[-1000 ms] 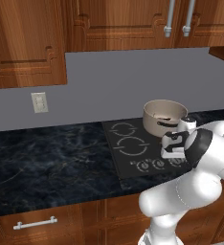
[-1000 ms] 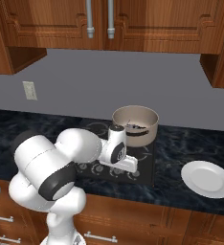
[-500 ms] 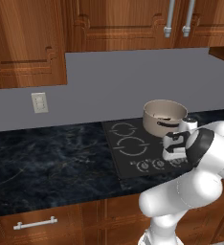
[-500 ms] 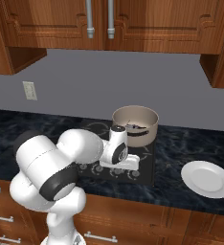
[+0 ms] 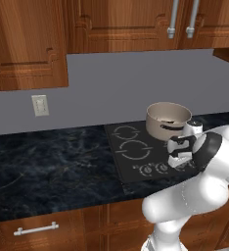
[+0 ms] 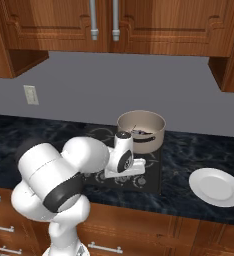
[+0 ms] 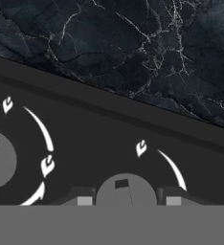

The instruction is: Retrieve the frozen meat and place it in the pot on a burner. Then turn the burner on.

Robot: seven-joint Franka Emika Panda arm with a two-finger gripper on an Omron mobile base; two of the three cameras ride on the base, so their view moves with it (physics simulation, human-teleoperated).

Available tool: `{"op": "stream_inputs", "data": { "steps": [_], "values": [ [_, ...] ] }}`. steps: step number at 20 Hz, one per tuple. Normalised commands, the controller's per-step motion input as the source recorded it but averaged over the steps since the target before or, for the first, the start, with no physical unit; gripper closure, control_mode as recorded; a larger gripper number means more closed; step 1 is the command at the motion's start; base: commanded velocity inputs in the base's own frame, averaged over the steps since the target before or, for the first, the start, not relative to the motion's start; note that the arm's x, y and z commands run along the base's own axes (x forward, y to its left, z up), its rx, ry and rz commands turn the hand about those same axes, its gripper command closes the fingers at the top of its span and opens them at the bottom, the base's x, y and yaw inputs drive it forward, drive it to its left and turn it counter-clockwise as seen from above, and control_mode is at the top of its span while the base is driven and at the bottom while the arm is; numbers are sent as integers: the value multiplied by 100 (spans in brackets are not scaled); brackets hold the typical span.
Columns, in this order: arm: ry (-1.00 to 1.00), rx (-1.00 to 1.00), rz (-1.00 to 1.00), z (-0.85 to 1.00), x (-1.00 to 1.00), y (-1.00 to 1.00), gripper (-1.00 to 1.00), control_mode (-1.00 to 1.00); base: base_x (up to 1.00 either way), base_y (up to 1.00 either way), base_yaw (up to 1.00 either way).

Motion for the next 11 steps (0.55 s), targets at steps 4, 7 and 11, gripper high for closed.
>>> {"op": "stream_inputs", "data": {
  "steps": [4,7,11],
  "values": [
    [-6,-7,41,-35,-10,13,100,-100,0,0,0],
    [-1,-8,42,-35,-9,11,100,-100,0,0,0],
    [0,-7,43,-29,-3,7,100,-100,0,0,0]
  ]
}}
